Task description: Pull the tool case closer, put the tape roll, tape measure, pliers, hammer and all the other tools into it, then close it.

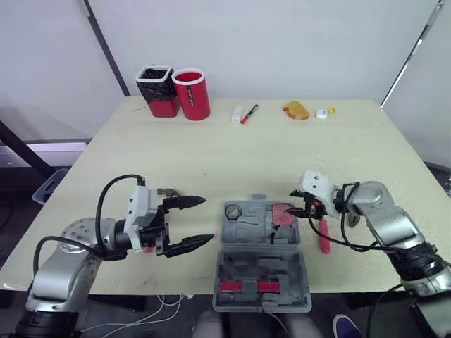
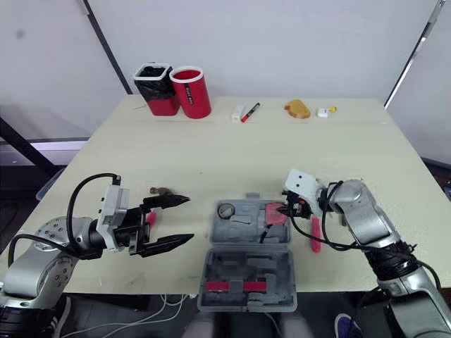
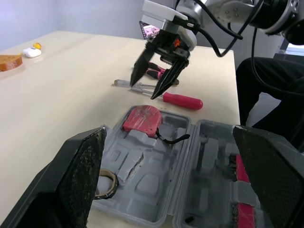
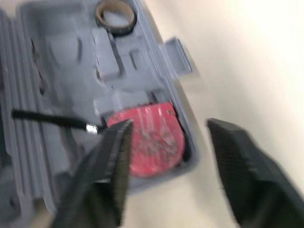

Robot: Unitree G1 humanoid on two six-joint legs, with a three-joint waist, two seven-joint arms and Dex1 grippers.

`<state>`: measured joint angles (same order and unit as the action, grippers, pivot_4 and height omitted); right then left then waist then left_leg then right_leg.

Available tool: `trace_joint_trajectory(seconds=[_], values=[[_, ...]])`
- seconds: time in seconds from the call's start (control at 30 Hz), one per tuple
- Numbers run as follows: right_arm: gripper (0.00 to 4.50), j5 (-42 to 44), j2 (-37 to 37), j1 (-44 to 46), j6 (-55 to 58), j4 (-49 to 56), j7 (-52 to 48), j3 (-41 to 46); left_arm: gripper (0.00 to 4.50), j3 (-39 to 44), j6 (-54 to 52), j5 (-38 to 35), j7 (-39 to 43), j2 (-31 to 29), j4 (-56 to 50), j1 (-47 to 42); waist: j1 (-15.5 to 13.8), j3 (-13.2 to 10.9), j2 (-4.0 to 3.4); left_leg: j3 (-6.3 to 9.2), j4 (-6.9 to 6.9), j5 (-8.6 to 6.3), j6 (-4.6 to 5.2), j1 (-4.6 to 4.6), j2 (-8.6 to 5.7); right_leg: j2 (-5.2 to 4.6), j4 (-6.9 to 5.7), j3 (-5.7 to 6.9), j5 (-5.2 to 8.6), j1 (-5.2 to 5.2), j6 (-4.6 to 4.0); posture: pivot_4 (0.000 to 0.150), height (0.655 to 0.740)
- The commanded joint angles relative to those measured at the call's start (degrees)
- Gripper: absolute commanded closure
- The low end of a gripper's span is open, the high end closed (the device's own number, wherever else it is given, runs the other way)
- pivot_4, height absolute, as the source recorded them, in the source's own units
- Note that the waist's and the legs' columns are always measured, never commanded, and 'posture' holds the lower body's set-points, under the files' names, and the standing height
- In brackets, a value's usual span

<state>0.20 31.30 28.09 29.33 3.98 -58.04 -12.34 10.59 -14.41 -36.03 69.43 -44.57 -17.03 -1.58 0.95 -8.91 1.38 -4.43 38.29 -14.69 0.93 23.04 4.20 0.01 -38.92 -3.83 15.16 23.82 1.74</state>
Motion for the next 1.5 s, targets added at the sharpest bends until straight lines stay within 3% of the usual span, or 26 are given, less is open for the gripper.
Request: trace_joint_trajectory(seconds=[0.03,0.37,0.63,0.77,0.9,1.17,1.33,1.5], values=[[2.44,3.98,-2.91,-2.21,-4.60,0.17,4.17,5.18,0.00,0.17,0.60,-0.24,0.30,0.18,-0.39,-0.61,-0.03,0.00,0.01,0.01,0.00,0.00,0.00,0.00,0.00,0.00,0.00,0.00,0.00,0.00,0.00,0.150,0.7400],[2.44,8.99,-9.54,-8.86,-24.49,-10.40,6.04,8.16,0.00,0.20,0.64,0.00,0.68,0.09,0.28,-1.23,-0.01,0.00,0.01,0.02,0.00,0.00,0.00,0.00,-0.01,0.00,0.01,0.00,0.00,-0.02,0.01,0.150,0.7400],[2.44,8.07,-11.96,-7.65,-35.40,-28.01,5.58,6.96,0.00,0.47,0.78,0.34,0.29,0.17,0.36,-1.28,0.06,0.00,0.01,0.01,0.00,0.00,0.00,-0.03,0.00,0.00,0.00,-0.01,0.00,-0.04,0.00,0.150,0.7400],[2.44,5.13,-12.41,-7.34,-37.56,-36.26,6.93,5.09,0.00,0.75,0.79,0.42,0.19,0.13,0.37,-1.15,0.15,0.03,0.04,0.01,0.00,0.00,0.00,-0.15,0.00,0.00,0.01,-0.02,0.00,-0.15,0.00,0.150,0.7400],[2.44,2.04,-11.27,-7.03,-31.23,-40.41,7.09,2.07,0.00,0.93,0.69,0.49,-0.09,0.13,0.27,-0.91,0.31,0.28,0.27,0.02,0.00,0.00,0.00,-0.32,0.01,0.01,-0.02,-0.03,0.01,-0.29,-0.02,0.150,0.7400],[2.44,0.28,-9.99,-7.14,-26.95,-40.13,7.17,-0.42,0.00,1.01,0.63,0.71,-0.19,0.18,0.47,-0.89,-0.06,1.47,0.70,0.08,-0.01,0.00,0.00,-0.45,0.02,-0.02,0.01,0.01,0.12,-0.42,-0.23,0.150,0.7400],[2.44,5.31,-11.13,-8.30,-31.29,-31.83,9.03,4.45,0.00,3.55,1.13,0.43,-1.51,0.53,2.08,-0.36,-0.22,1.56,0.78,0.09,-0.01,0.00,0.00,-0.44,0.01,-0.06,0.03,0.01,0.13,-0.43,-0.23,0.150,0.7400],[2.44,10.35,-11.15,-12.54,-32.30,-18.75,10.46,8.62,0.00,6.53,1.19,0.13,-2.46,0.60,3.98,0.50,-0.11,1.16,0.22,0.11,-0.06,0.00,0.00,-0.28,0.00,-0.05,0.02,-0.01,0.10,-0.30,-0.18,0.150,0.7400]])
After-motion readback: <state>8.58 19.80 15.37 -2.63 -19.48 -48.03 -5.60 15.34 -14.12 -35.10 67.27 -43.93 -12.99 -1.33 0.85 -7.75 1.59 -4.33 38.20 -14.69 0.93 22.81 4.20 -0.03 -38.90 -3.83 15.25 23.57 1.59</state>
